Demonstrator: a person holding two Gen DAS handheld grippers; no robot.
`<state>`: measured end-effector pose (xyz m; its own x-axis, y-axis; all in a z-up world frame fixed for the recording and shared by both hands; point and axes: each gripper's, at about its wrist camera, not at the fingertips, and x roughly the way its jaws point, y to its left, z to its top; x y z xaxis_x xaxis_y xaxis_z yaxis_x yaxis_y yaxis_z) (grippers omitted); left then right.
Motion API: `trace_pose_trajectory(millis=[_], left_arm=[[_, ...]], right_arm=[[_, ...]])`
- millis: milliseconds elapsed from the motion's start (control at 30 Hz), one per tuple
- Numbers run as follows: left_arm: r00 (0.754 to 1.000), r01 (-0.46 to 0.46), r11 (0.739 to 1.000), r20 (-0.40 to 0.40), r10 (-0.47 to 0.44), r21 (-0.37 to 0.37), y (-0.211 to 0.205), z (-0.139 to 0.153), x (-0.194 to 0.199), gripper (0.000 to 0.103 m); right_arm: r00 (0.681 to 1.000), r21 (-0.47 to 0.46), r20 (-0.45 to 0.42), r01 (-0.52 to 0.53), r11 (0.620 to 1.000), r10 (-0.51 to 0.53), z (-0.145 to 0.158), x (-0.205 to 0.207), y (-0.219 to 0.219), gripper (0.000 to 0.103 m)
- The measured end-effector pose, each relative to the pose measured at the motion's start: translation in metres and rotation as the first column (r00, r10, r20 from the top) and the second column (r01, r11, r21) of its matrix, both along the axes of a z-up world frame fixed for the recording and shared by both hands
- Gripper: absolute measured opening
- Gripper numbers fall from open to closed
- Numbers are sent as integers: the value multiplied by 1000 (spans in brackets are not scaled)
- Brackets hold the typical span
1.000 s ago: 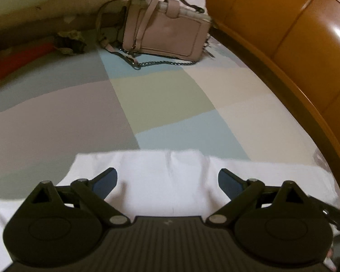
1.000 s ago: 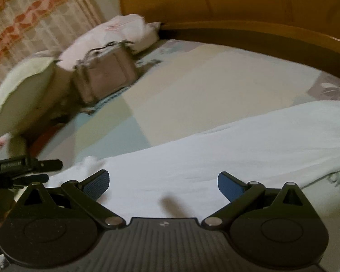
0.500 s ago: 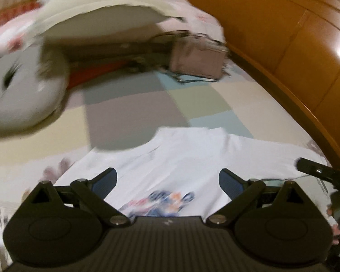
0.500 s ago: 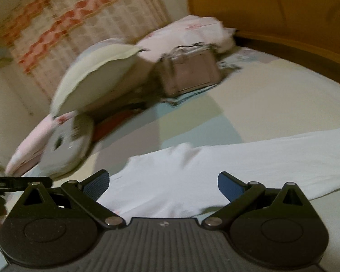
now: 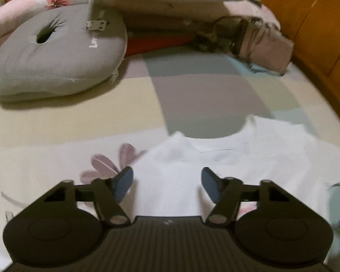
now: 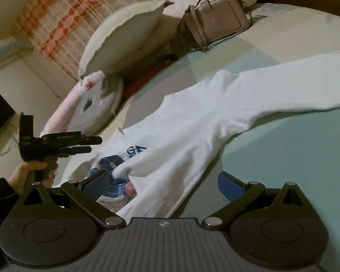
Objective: Fold clothes
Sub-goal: 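Pinch the shirt hem with the left tool and pull it flat, release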
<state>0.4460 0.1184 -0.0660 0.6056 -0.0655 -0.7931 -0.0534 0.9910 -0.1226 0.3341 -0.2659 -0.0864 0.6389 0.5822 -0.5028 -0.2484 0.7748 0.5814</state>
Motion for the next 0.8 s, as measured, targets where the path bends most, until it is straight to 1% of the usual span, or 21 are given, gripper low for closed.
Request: trace_pose_trajectory(millis=[67, 100, 200, 233, 267, 300, 333, 367, 467, 600, 667, 733, 767, 800], left_arm=[[1000, 7, 999, -13, -7, 36, 8, -10, 12, 60], [1000, 15, 999, -24, -14, 37, 11, -15, 15, 60], [997, 61, 997, -60, -58, 41, 16, -31, 22, 60], [996, 80, 995, -49, -77, 59, 13, -34, 20, 60], [995, 99, 992, -39, -96, 77, 11, -37, 17, 57], [993, 119, 988, -25, -117, 94, 7, -36, 14, 42], [990, 138, 984, -11, -138, 110, 3, -35, 12, 31], [988, 155, 979, 1, -157, 128, -1, -34, 9, 8], [989, 129, 973, 51, -141, 194, -2, -28, 11, 0], [993, 23, 983, 106, -43, 180, 14, -22, 26, 0], [996, 4, 991, 85, -15, 132, 23, -23, 36, 0], [995, 33, 999, 94, -36, 41, 29, -21, 34, 1], [994, 49, 999, 100, -48, -3, 32, -19, 34, 10], [991, 77, 997, 110, -74, -24, 32, -19, 33, 30]], right_arm=[[999, -11, 34, 24, 1000, -23, 3, 4, 1, 103], [998, -7, 45, 36, 999, -36, 3, 7, 1, 103], [997, 58, 37, 64, 996, -67, -2, 18, 0, 103], [996, 78, 33, 75, 994, -78, -4, 21, 1, 103], [996, 91, 31, 86, 992, -89, -5, 24, 1, 103], [994, 98, 33, 100, 990, -103, -7, 27, 2, 103], [992, 97, 39, 112, 989, -116, -7, 29, 3, 103], [991, 94, 45, 119, 988, -124, -8, 30, 4, 103], [988, 93, 65, 133, 987, -140, -8, 33, 9, 103], [986, 87, 71, 143, 986, -149, -10, 36, 12, 103], [986, 79, 64, 148, 986, -154, -11, 38, 13, 103], [986, 75, 49, 158, 985, -162, -13, 39, 12, 103], [986, 78, 43, 160, 984, -164, -14, 40, 11, 103], [986, 85, 37, 160, 984, -163, -16, 40, 10, 103]])
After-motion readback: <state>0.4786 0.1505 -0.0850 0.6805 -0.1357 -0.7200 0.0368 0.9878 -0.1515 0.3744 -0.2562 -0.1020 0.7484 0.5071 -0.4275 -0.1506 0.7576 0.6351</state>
